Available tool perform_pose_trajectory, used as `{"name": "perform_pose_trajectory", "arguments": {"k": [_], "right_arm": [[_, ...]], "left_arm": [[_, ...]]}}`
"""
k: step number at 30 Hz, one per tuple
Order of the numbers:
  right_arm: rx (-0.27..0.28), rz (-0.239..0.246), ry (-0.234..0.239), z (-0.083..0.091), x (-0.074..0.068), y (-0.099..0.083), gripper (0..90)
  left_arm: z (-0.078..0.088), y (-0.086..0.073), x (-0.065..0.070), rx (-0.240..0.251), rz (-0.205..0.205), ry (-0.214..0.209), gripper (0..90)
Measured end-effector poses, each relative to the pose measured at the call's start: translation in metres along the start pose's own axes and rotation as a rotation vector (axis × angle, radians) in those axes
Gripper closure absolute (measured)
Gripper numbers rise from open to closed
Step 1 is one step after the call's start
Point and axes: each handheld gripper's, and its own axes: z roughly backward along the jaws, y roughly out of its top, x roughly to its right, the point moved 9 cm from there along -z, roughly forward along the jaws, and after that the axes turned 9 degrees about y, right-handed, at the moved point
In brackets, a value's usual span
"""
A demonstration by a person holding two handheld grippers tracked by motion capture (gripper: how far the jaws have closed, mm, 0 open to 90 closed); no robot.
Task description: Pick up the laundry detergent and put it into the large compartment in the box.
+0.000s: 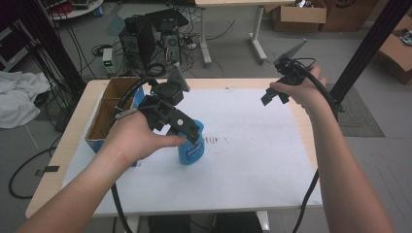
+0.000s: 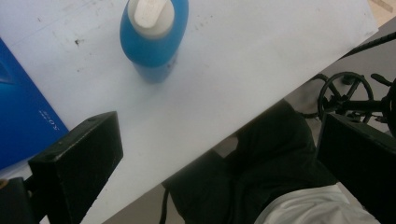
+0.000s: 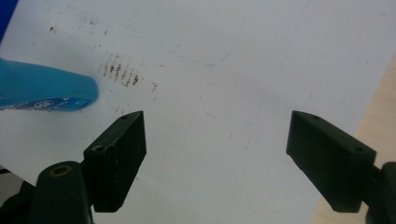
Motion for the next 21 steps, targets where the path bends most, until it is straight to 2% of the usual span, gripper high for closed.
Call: {"name": "perform_pose_trajectory", "arguments": {"k": [9, 14, 15, 16, 18, 21], "right_arm": [[-0.006, 0.002, 0.000, -0.003, 0.000, 0.003, 20.3], [-0.005, 0.002, -0.002, -0.005, 0.001, 0.003, 20.1], [-0.009, 0.000, 0.000, -0.006, 0.002, 0.003, 20.3], [-0.009, 0.001, 0.001, -0.006, 0.002, 0.003, 20.2], [-0.008, 0.001, 0.002, -0.006, 0.003, 0.003, 20.4], [-0.005, 0.001, 0.001, -0.006, 0.004, 0.002, 20.4]], "left_arm": [[0.002, 0.005, -0.003, 0.021, -0.024, -0.024, 0.8], [0.002, 0.009, -0.003, 0.028, -0.050, -0.014, 0.9], [0.002, 0.011, -0.003, 0.030, -0.066, -0.005, 0.9], [0.002, 0.011, -0.003, 0.030, -0.066, -0.005, 1.0], [0.001, 0.014, -0.004, 0.030, -0.102, 0.001, 1.0], [-0.001, 0.018, -0.007, 0.030, -0.136, 0.030, 1.0]]}}
